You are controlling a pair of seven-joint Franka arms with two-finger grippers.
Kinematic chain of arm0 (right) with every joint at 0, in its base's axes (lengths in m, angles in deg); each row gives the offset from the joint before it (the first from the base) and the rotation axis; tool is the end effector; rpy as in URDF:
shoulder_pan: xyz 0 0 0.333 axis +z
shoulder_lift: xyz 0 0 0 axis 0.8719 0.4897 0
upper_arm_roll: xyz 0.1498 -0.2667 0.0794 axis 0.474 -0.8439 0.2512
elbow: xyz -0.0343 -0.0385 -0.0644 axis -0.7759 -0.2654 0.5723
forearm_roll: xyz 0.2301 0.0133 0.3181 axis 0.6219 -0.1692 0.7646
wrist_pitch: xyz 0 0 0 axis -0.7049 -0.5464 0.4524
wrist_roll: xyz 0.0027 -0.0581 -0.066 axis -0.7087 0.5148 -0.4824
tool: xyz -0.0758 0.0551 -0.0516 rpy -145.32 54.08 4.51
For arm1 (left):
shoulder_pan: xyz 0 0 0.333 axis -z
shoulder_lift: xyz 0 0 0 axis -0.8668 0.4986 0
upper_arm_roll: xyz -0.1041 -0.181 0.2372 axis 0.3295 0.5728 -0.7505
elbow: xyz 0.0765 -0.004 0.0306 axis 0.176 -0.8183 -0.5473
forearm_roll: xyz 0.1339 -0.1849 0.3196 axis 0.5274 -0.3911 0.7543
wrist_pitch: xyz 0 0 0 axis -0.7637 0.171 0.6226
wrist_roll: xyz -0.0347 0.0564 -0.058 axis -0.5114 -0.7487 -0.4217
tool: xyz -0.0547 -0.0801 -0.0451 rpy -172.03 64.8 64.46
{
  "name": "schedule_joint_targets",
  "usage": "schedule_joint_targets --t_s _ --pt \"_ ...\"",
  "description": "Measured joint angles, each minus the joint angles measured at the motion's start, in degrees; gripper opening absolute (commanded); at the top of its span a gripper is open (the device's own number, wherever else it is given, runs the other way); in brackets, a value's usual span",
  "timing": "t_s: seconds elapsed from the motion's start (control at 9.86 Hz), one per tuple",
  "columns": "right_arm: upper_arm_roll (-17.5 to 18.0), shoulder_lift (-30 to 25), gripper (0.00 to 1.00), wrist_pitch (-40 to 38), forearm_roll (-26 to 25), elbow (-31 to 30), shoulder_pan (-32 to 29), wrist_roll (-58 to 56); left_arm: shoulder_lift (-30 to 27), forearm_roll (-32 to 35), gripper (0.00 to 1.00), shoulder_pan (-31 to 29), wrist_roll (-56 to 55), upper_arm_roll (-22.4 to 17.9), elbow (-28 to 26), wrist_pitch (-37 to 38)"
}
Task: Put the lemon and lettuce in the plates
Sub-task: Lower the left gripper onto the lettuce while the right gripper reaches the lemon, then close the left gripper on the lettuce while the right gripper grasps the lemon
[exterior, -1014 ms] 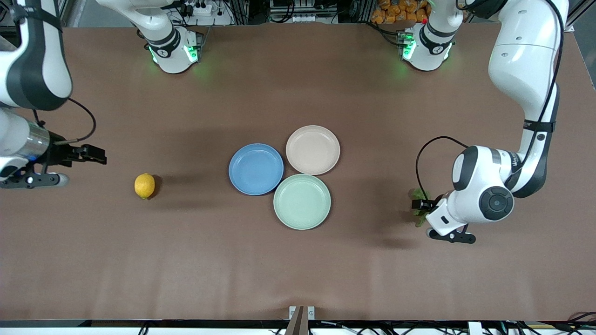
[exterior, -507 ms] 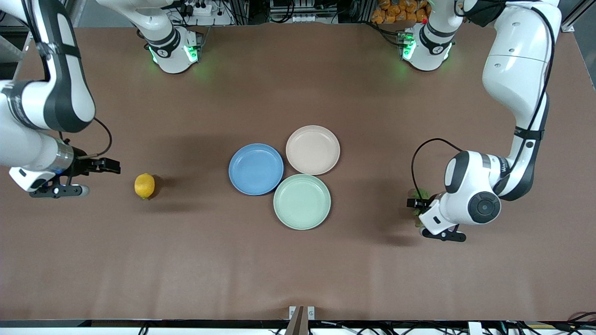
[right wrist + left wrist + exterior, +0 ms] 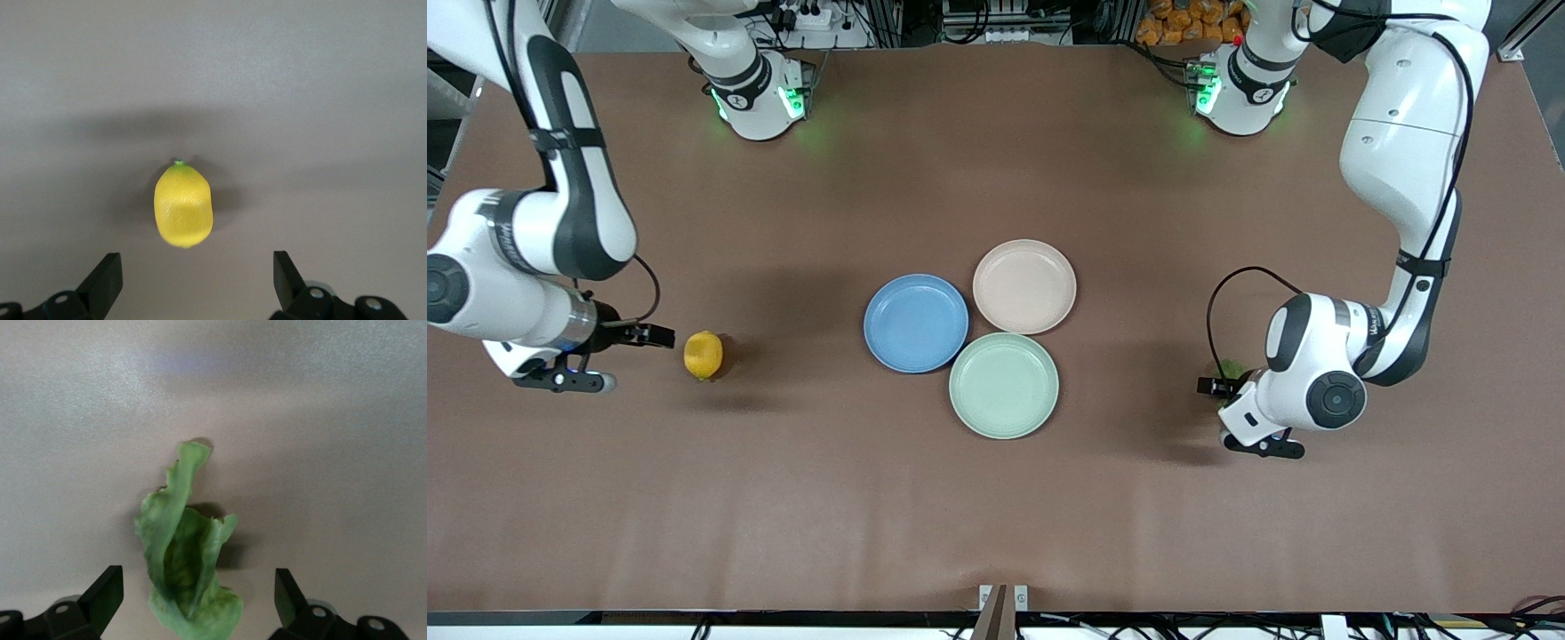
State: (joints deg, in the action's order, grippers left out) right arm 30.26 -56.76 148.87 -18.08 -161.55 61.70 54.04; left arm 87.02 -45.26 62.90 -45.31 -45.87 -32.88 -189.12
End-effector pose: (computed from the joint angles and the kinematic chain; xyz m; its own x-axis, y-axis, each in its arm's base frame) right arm 0.6019 -0.0496 0.3113 0.9891 -0.0936 -0.1140 -0.0901 -0.9953 0.0349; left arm 0.6777 -0.1292 0.1890 0.9606 -0.1495 -0.2342 -0.1512 -0.9884 0.0109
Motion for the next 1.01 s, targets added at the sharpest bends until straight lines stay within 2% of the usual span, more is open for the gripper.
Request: schedule_joint_targets --t_s 0.2,0.3,0.71,1.01 --pt "0.03 1.33 1.00 3.72 0.00 -2.30 0.00 0.08 0.90 1.30 0.11 0.07 0.00 0.01 -0.04 -1.72" --pt "0.05 2.13 1.00 5.08 0.00 -2.59 0.00 0.15 1.10 1.39 0.00 0.06 0.00 0.00 -0.04 -2.31" --pt "0.16 6.33 1.00 10.10 0.36 -2.92 0.03 0.44 0.91 1.43 0.00 0.04 0.00 0.01 0.43 -2.50" --pt "0.34 8.19 1.00 10.99 1.81 -3.00 0.19 1.25 -0.70 1.44 0.00 0.28 0.00 0.22 0.92 -2.50"
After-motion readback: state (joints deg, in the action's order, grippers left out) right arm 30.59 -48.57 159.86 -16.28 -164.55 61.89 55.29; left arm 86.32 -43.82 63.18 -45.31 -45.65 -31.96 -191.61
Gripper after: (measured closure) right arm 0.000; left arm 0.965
